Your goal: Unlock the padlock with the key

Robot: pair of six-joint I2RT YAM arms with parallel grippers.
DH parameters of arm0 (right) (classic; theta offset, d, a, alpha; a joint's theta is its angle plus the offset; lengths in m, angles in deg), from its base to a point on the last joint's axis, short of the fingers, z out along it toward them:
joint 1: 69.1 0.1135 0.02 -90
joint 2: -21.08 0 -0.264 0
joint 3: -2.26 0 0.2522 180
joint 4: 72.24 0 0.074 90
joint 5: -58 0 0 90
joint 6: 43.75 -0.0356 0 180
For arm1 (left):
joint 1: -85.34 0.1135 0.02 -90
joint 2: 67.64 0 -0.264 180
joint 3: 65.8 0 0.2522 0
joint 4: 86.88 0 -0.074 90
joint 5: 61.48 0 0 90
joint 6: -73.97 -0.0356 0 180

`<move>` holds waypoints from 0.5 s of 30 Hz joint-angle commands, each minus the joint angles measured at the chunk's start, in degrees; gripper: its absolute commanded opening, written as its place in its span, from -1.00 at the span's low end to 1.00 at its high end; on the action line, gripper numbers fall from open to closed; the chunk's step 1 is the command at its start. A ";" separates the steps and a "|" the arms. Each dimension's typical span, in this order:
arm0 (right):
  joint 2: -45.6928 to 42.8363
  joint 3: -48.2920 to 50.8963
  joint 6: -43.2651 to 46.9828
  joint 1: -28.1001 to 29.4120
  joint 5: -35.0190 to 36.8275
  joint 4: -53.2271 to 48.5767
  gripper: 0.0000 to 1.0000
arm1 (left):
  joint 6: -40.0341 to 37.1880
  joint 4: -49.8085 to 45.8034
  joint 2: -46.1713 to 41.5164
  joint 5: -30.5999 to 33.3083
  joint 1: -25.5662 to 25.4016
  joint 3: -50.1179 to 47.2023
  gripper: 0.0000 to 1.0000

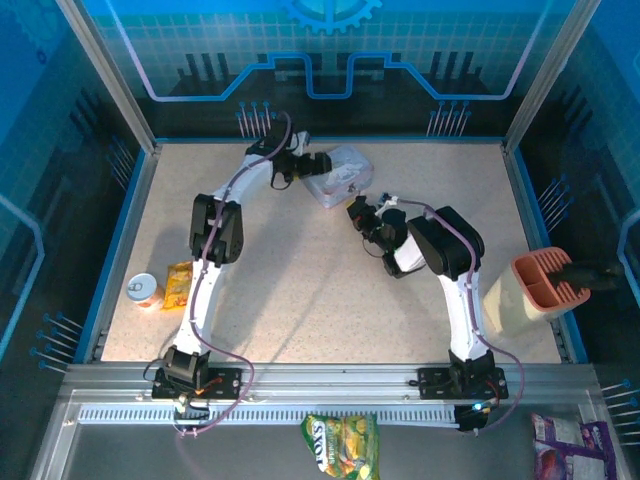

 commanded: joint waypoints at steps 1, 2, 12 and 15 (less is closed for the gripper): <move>3.45 -4.18 2.40 -2.41 4.46 -8.31 -1.00 | -2.98 -11.01 -0.22 -1.16 -1.68 -0.27 0.81; 3.60 -5.79 2.72 -3.08 4.14 -10.57 -1.00 | -2.76 -10.12 -1.51 -1.24 -1.94 -3.61 0.79; 0.52 -10.86 6.51 -9.70 -2.75 -21.50 -0.76 | 5.25 11.68 -24.56 -1.59 -0.56 -44.70 0.82; -5.65 -8.01 13.70 -8.88 -7.44 -29.77 0.10 | 6.02 16.84 -29.62 -2.25 0.11 -50.89 0.96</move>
